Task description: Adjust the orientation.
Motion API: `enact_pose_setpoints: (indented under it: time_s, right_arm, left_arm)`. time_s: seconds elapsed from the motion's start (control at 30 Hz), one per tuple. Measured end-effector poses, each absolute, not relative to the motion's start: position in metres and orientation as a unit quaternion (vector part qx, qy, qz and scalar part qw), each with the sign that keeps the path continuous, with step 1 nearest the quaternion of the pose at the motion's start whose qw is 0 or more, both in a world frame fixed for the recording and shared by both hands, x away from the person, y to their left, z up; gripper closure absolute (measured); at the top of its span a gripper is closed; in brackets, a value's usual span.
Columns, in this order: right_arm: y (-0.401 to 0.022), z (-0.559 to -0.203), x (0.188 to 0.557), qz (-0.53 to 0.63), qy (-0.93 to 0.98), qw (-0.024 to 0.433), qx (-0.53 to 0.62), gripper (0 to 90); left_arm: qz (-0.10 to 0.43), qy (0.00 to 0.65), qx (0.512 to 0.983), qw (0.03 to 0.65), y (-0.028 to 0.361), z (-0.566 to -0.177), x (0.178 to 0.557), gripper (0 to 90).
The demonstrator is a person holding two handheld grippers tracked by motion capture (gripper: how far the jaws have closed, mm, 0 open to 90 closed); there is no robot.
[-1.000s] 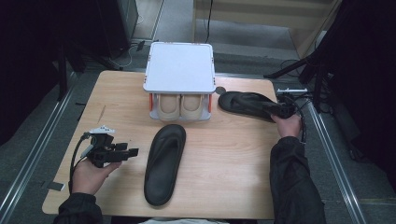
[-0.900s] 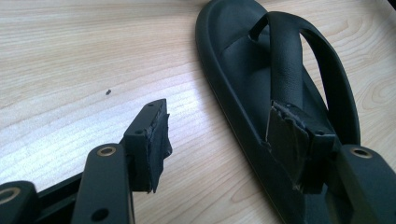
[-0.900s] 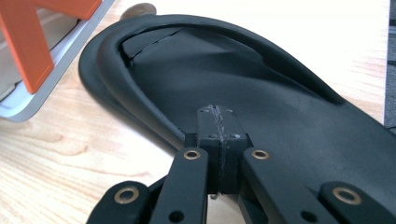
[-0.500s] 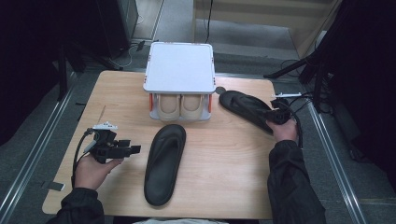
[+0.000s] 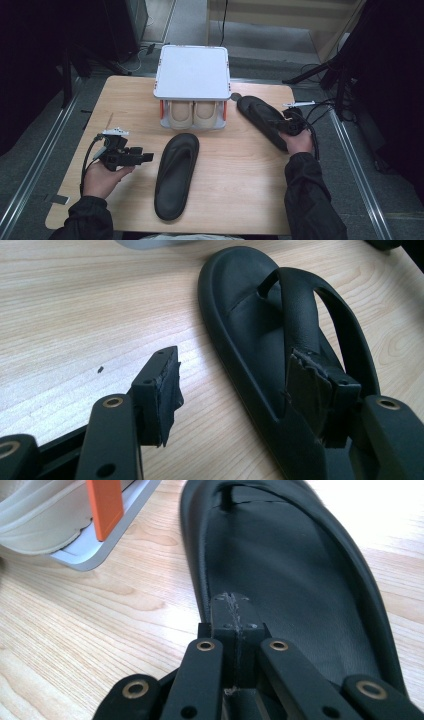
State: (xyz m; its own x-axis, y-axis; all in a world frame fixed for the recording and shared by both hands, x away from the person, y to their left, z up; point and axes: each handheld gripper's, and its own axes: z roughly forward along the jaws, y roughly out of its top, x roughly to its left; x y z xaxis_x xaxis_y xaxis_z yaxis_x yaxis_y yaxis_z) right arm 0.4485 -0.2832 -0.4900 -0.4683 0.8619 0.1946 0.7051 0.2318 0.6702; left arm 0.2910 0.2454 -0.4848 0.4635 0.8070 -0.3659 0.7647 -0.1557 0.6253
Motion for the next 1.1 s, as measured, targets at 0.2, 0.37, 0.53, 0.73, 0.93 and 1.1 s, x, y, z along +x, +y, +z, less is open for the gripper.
enact_pose_setpoints:
  time_s: [0.2,0.37,0.53,0.73,0.93,1.1]
  right_arm:
    - [-0.272,-0.49,0.448,0.362,0.783,0.105,0.495,90.0]
    - [-0.259,-0.494,0.45,0.355,0.79,0.101,0.489,90.0]
    - [-0.25,-0.493,0.45,0.358,0.791,0.101,0.486,90.0]
    - [-0.245,-0.493,0.451,0.366,0.788,0.095,0.487,90.0]
    - [-0.24,-0.493,0.453,0.364,0.791,0.1,0.482,88.1]
    - [-0.257,-0.482,0.453,0.386,0.769,0.126,0.493,81.8]
  left_arm:
    - [0.027,0.517,0.761,0.392,0.245,-0.485,0.292,39.0]
    - [0.028,0.517,0.761,0.391,0.246,-0.485,0.292,39.0]
    - [0.027,0.518,0.76,0.391,0.247,-0.485,0.292,39.0]
    - [0.027,0.518,0.761,0.389,0.247,-0.485,0.292,39.0]
    - [0.026,0.519,0.761,0.388,0.246,-0.486,0.292,38.9]
    - [0.025,0.519,0.761,0.388,0.247,-0.486,0.292,38.9]
